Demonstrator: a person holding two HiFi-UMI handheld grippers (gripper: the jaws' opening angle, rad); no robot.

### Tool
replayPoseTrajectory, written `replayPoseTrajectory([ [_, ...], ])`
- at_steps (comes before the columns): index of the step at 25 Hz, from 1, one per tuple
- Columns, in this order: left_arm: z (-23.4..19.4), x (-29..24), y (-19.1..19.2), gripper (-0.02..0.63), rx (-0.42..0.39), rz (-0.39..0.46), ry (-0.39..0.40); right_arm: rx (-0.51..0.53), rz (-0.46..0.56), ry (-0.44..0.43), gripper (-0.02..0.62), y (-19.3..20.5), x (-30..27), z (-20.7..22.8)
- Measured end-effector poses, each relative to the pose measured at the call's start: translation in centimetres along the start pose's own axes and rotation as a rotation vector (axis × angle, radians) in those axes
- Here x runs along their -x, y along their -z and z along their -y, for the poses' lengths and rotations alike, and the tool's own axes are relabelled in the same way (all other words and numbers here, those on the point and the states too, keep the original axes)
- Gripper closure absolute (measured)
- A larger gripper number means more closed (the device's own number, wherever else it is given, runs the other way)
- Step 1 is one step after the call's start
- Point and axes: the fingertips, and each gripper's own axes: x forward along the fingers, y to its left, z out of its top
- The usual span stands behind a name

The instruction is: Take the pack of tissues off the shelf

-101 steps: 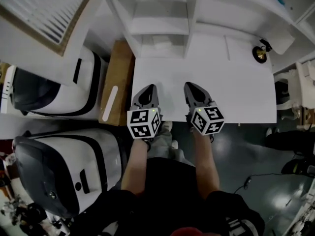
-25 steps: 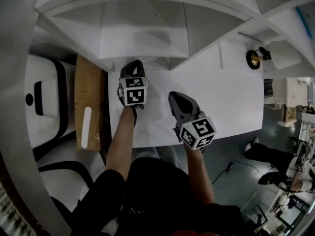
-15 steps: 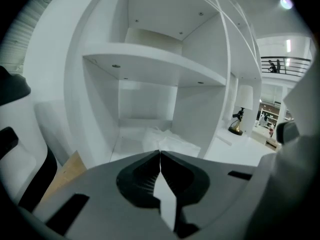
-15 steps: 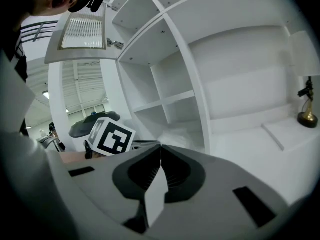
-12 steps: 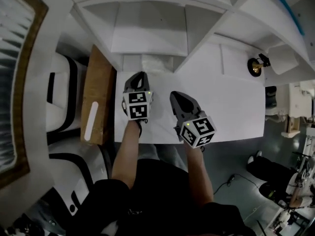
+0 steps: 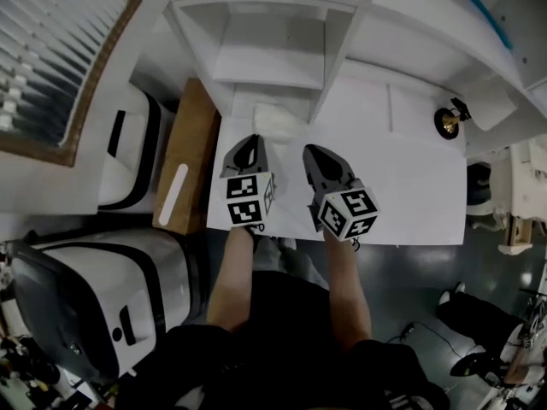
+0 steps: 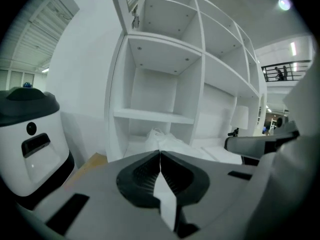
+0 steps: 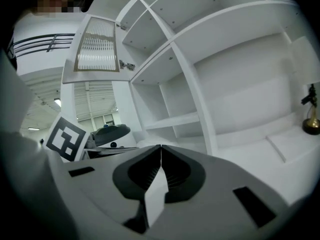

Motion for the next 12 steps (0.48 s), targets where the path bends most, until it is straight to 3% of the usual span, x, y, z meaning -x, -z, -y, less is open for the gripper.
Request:
replayPoseTrajectory([
  [4, 2.4, 3.6, -1.9, 0.592, -0.047, 0.068, -0.002, 0.029, 0.051, -0.026, 0.575, -1.5, 2.4, -0.5],
  [12, 5.3, 8.2, -6.6, 0.592, -0.026, 0.199, 0.043, 0.103, 0.171, -0.032, 0.575, -6.8, 5.5, -0.9],
])
